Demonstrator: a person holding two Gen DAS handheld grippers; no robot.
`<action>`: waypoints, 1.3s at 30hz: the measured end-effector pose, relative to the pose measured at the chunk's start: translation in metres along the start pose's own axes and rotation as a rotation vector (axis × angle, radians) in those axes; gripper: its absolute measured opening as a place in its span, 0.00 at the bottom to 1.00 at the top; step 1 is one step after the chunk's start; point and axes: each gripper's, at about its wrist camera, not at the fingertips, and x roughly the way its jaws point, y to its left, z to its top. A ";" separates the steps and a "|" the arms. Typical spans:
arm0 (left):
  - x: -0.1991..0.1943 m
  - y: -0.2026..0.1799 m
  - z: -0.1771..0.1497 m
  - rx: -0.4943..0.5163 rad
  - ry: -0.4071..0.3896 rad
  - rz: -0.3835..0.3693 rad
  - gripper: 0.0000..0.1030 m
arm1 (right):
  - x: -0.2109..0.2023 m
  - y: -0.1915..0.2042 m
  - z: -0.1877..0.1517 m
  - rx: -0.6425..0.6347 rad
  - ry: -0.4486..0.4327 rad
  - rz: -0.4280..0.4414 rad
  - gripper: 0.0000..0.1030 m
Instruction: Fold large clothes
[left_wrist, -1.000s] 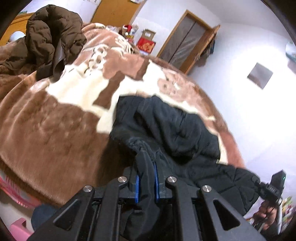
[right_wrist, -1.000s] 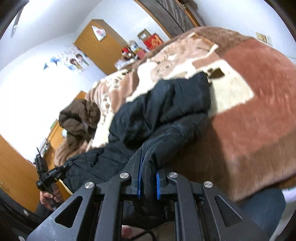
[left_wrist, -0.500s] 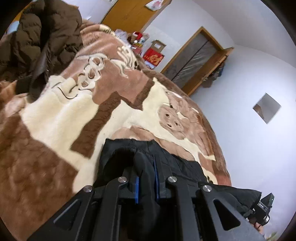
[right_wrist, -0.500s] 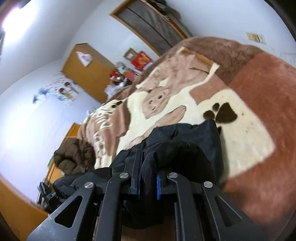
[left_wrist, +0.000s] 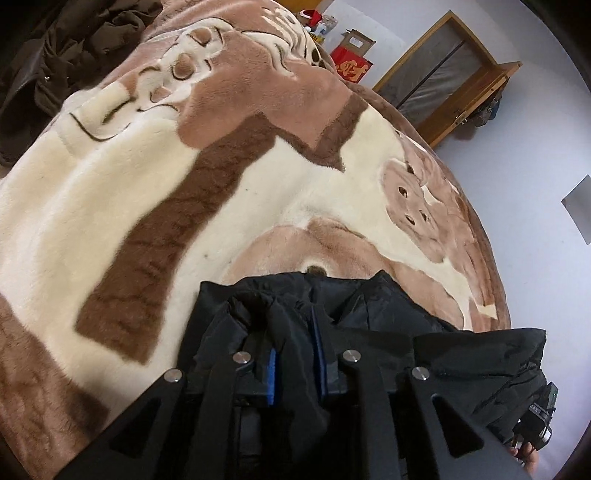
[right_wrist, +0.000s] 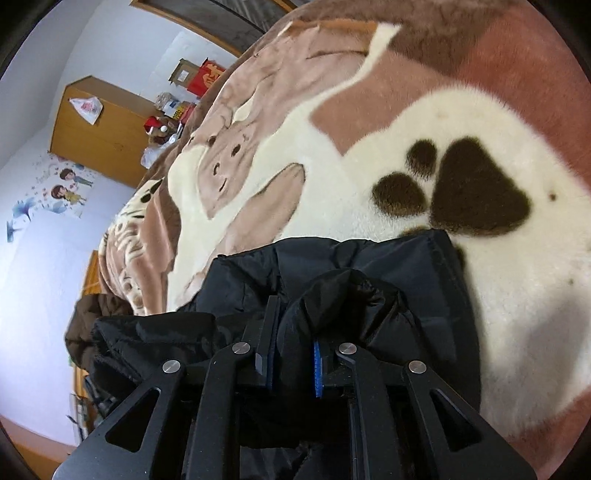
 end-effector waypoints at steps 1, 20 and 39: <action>-0.002 0.000 0.002 -0.008 0.005 -0.010 0.18 | -0.004 0.000 0.001 0.005 0.004 0.010 0.18; -0.107 -0.033 0.027 0.026 -0.199 -0.135 0.65 | -0.122 0.101 -0.053 -0.379 -0.384 -0.030 0.50; 0.042 -0.133 -0.037 0.425 0.026 0.025 0.66 | 0.040 0.078 -0.052 -0.589 -0.115 -0.358 0.51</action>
